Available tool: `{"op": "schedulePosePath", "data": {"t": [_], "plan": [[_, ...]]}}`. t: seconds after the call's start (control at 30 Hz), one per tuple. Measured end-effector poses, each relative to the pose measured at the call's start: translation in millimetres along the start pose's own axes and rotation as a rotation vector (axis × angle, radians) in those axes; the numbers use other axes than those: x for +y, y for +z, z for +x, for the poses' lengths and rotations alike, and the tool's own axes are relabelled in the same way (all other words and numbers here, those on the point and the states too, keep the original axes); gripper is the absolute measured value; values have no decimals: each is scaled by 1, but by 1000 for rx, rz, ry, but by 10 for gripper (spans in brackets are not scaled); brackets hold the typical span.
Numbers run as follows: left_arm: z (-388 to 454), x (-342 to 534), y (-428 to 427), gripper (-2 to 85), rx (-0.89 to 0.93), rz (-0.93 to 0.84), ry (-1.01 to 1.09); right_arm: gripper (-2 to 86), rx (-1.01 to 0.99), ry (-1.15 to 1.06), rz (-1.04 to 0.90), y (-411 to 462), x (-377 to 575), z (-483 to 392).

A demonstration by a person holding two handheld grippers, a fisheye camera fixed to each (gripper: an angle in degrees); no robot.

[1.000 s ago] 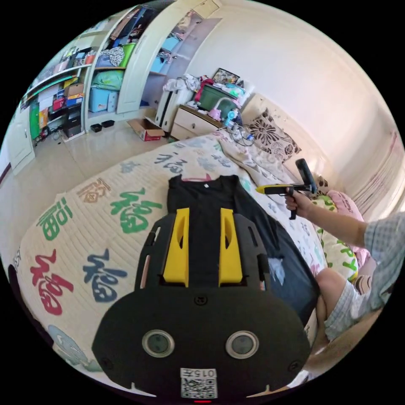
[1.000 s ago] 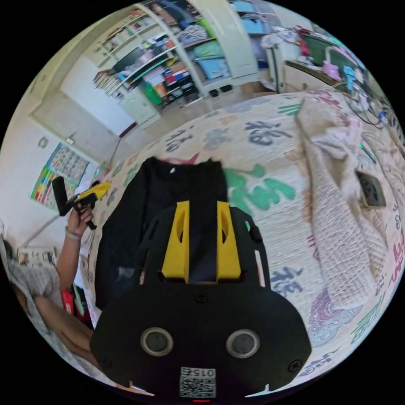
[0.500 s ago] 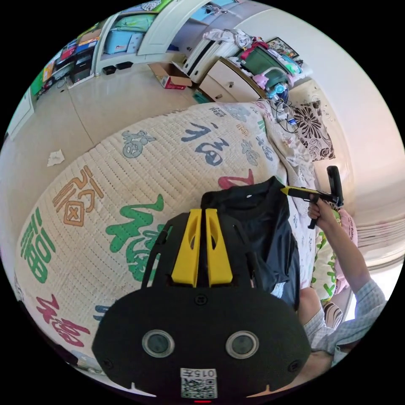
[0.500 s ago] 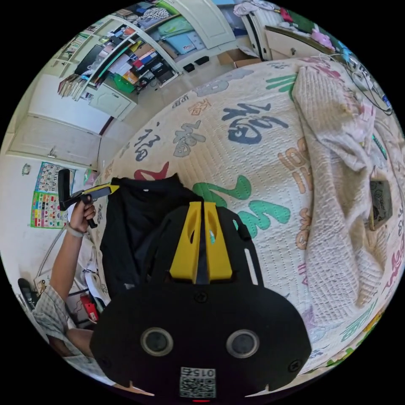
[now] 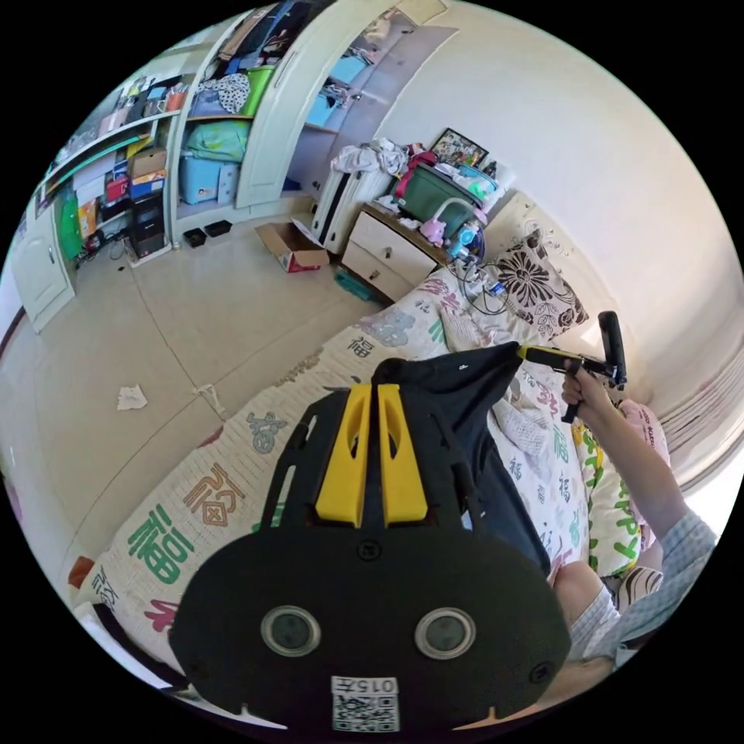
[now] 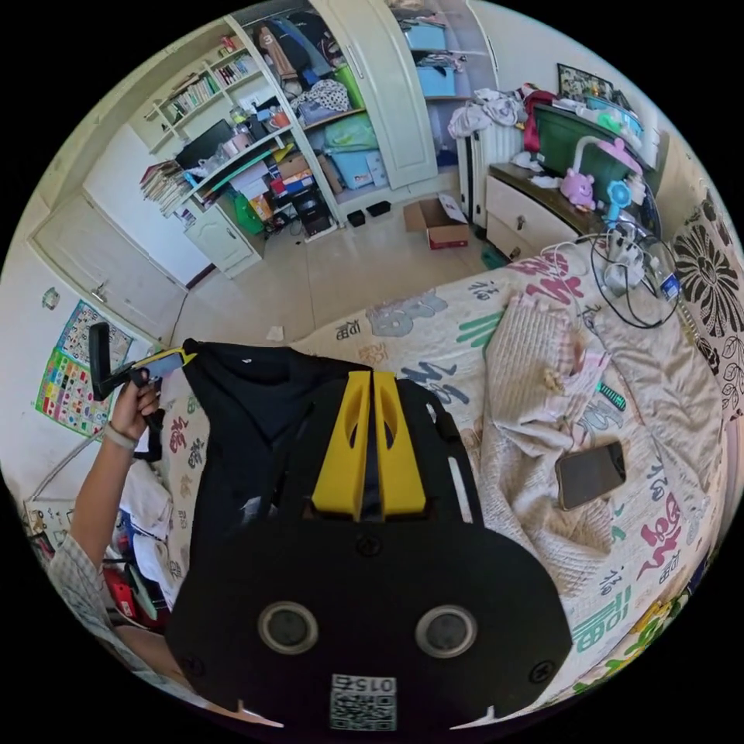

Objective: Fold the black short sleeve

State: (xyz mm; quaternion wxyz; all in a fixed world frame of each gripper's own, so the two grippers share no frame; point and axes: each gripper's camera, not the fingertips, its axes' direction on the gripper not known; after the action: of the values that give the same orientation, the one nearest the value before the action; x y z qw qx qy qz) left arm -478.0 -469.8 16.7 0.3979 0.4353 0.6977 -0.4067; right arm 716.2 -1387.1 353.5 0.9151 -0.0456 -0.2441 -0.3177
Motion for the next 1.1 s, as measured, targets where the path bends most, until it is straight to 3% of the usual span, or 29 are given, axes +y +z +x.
{"op": "schedulePosePath", "data": {"t": [0.1, 0.27, 0.43, 0.57, 0.9, 1.1], "plan": [[10, 26, -23, -5, 8, 26, 59, -8, -74, -65, 14, -19, 29, -3], [45, 164, -74, -5, 128, 14, 262, -8, -248, -239, -5, -60, 151, -3], [75, 323, -89, -5, 267, -109, 243, -8, -290, -295, -170, -61, 294, -11], [99, 424, -88, -4, 217, -219, 214, -7, -297, -270, -314, -40, 386, -9], [133, 478, -118, 0, 120, -164, 223, -5, -176, -389, -308, -37, 456, -8], [143, 484, -125, 13, 36, -240, 242, 13, -77, -442, -344, -32, 481, -9]]}}
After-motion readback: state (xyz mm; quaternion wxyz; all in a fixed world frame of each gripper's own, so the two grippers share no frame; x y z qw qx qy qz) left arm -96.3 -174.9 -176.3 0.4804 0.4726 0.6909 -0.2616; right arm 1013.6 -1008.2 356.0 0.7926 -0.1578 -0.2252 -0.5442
